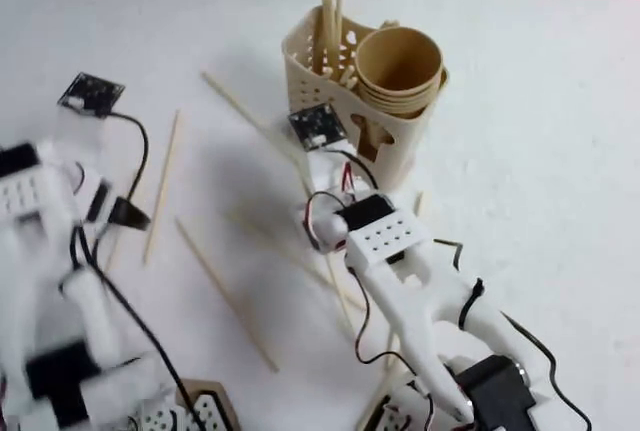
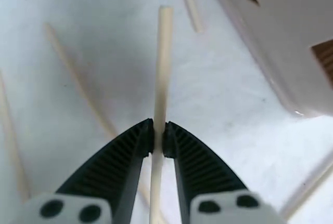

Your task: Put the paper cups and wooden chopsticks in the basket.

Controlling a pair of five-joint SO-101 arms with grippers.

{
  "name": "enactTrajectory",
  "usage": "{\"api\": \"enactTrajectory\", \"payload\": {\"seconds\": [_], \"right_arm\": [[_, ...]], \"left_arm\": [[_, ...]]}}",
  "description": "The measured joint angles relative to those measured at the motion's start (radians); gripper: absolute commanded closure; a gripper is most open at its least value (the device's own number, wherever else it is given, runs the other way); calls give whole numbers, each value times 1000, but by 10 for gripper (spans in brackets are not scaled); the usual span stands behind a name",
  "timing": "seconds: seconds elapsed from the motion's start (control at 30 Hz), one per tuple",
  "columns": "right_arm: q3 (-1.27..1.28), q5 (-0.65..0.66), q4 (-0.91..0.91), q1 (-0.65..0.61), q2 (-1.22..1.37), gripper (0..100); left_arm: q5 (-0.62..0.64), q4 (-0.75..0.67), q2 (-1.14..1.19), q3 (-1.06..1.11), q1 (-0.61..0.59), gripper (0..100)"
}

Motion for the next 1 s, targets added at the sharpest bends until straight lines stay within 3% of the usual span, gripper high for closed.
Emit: {"api": "enactTrajectory", "payload": {"seconds": [0.27, 0.57, 1.0], "right_arm": [[0, 0, -6, 5, 0, 981], [0, 0, -6, 5, 0, 981], [0, 0, -6, 5, 0, 981]], "left_arm": [[0, 127, 499, -371, 57, 647], [112, 184, 796, -687, 92, 656], [150, 230, 1025, -930, 100, 908]]}}
